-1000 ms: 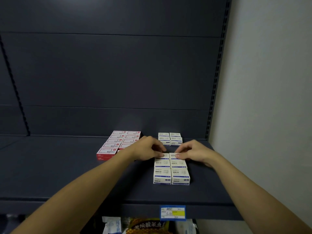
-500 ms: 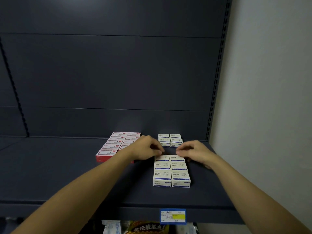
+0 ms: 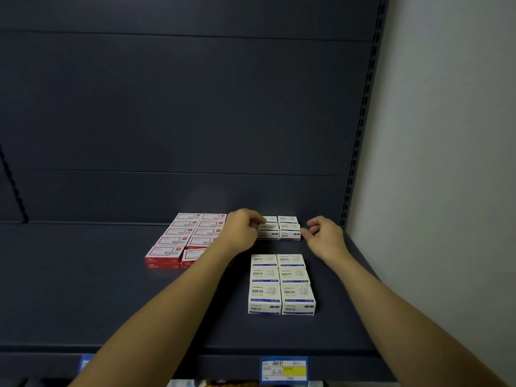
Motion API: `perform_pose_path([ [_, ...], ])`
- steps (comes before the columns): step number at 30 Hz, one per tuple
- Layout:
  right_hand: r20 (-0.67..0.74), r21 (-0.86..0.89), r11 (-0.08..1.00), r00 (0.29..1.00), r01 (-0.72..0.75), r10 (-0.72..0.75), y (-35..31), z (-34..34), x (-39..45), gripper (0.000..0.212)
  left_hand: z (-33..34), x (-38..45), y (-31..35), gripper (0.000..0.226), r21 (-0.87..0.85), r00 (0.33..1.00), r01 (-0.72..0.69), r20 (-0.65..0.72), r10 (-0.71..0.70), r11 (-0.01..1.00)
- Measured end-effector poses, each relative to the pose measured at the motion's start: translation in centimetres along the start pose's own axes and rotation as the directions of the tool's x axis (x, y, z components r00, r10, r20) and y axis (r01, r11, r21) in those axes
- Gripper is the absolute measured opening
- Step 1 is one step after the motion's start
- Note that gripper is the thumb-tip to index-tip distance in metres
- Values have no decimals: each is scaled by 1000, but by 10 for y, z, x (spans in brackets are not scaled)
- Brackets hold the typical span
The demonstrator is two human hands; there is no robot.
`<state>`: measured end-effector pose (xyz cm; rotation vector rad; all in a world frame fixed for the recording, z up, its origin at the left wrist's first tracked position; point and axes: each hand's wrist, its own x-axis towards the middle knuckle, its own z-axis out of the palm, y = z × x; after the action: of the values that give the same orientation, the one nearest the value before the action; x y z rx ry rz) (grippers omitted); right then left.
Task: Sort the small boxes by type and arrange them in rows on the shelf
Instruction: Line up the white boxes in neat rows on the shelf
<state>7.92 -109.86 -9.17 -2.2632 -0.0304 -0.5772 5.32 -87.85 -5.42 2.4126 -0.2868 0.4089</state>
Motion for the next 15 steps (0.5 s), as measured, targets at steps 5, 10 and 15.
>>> perform_pose_path([
  [5, 5, -20, 997, 998, 70, -70, -2, 7, 7, 17, 14, 13, 2, 42, 18, 994, -31, -101, 33, 999],
  [10, 51, -62, 987, 988, 148, -145, 1, 9, 9, 14, 24, 20, -13, 38, 126, 990, -141, 43, 137, 982],
  [15, 59, -32, 986, 985, 163, -161, 1, 13, 12, 6, 23, 23, -22, 27, 177, 978, -206, 26, 205, 962],
])
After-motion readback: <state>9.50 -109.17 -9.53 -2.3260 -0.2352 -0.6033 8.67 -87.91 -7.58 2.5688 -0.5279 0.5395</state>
